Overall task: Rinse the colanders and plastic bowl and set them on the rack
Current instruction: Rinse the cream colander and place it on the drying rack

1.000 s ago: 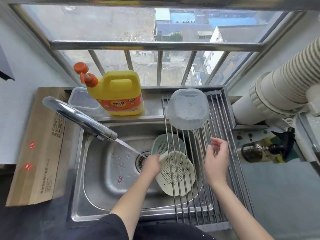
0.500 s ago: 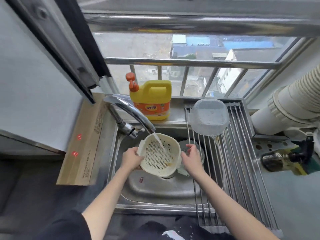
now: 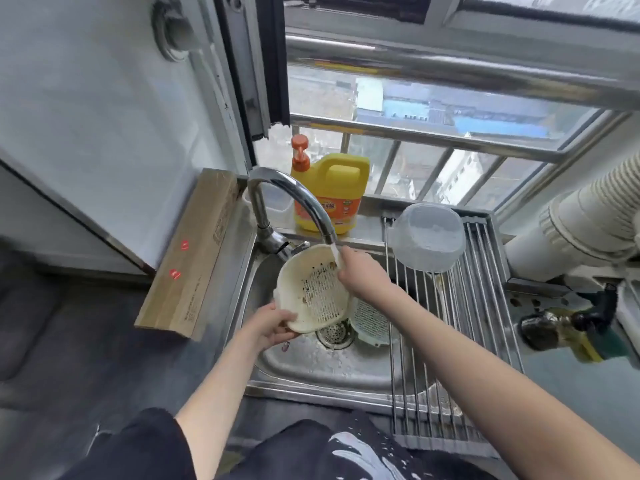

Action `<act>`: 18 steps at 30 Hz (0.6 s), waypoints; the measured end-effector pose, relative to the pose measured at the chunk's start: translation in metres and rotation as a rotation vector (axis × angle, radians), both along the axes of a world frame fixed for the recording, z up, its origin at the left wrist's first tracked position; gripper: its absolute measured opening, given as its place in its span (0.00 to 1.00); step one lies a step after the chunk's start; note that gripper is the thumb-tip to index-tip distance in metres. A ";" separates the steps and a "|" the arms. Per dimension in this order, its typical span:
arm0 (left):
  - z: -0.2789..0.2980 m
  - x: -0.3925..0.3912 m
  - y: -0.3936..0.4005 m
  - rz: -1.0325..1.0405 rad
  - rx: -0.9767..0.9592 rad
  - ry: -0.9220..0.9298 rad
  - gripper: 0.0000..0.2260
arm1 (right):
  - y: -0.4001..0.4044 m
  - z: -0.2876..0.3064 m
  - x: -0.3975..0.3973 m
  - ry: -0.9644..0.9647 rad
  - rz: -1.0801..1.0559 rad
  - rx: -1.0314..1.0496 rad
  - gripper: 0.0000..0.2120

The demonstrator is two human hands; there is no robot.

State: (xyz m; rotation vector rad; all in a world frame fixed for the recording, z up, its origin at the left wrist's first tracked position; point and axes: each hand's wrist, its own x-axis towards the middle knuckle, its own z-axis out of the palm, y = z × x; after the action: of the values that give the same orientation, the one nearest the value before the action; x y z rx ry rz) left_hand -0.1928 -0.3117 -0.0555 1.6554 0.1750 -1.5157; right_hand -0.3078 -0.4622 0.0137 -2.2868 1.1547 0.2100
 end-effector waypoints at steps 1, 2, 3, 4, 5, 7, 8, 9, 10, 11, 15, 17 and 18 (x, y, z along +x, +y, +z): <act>-0.001 -0.002 0.002 0.021 0.001 0.042 0.17 | 0.000 0.004 0.004 0.018 0.040 -0.013 0.15; 0.000 -0.004 0.005 0.035 0.002 0.078 0.16 | 0.000 0.006 0.007 0.032 0.080 -0.021 0.13; 0.000 -0.005 0.007 0.042 0.002 0.106 0.15 | 0.000 0.008 0.009 0.042 0.114 -0.022 0.11; 0.002 -0.006 0.009 0.046 0.001 0.129 0.14 | -0.001 0.008 0.011 0.035 0.140 -0.010 0.10; 0.003 -0.007 0.011 0.050 0.001 0.152 0.13 | -0.002 0.009 0.013 0.016 0.157 0.012 0.10; 0.004 -0.008 0.016 0.026 0.009 0.192 0.13 | -0.005 0.011 0.015 -0.057 0.157 0.075 0.13; 0.004 -0.008 0.018 -0.009 0.016 0.201 0.15 | -0.007 0.012 0.015 -0.093 0.142 0.116 0.14; 0.005 -0.008 0.020 -0.049 0.027 0.201 0.17 | -0.009 0.014 0.014 -0.122 0.127 0.158 0.14; 0.006 -0.007 0.021 -0.089 0.037 0.196 0.19 | -0.011 0.015 0.013 -0.141 0.119 0.199 0.14; 0.006 -0.007 0.022 -0.133 0.045 0.188 0.20 | -0.012 0.017 0.011 -0.150 0.120 0.227 0.14; 0.017 -0.007 0.014 -0.333 0.062 0.133 0.15 | -0.016 0.017 0.003 -0.115 0.130 0.160 0.14; 0.025 -0.007 0.009 -0.430 0.082 0.097 0.14 | -0.017 0.014 0.001 -0.081 0.145 0.048 0.13; 0.029 -0.007 0.006 -0.464 0.091 0.083 0.14 | -0.017 0.012 0.002 -0.059 0.152 -0.003 0.12</act>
State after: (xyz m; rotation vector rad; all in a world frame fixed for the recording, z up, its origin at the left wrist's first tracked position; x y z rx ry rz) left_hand -0.2002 -0.3054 -0.0265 1.7882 -0.1068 -1.9459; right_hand -0.3058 -0.4791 0.0253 -2.3686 0.9540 0.1973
